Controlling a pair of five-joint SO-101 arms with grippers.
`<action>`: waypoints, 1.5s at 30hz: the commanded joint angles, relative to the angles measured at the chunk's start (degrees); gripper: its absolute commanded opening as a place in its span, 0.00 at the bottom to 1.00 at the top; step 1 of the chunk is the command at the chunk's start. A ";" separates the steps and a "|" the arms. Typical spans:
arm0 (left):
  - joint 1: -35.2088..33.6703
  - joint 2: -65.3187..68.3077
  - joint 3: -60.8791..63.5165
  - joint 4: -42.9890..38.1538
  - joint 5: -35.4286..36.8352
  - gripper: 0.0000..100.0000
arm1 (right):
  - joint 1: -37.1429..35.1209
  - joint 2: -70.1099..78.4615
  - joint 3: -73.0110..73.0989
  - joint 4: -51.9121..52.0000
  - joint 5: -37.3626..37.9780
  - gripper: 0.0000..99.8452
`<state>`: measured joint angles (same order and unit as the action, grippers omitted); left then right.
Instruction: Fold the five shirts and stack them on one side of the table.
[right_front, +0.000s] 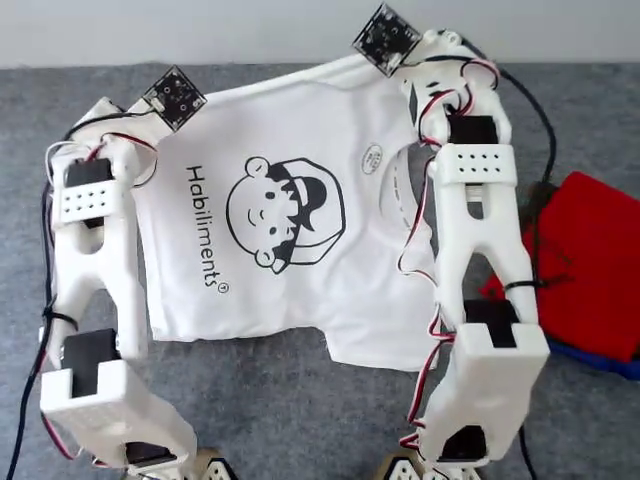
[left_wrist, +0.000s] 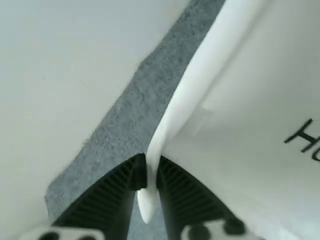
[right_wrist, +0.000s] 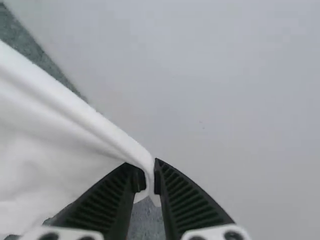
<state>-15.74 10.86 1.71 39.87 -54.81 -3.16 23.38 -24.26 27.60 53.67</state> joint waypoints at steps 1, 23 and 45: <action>-0.18 -0.26 -3.56 7.12 -1.85 0.01 | 0.22 -0.04 -0.26 -0.48 0.70 0.01; 0.44 0.18 -6.37 60.66 -6.51 0.02 | -0.40 -6.99 -0.26 73.89 -9.67 0.01; 0.09 0.18 10.59 60.48 -7.91 0.02 | -0.31 -28.44 41.67 70.64 -8.97 0.01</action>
<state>-15.47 11.47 12.35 98.95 -62.20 -2.81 -2.11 16.88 98.99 44.09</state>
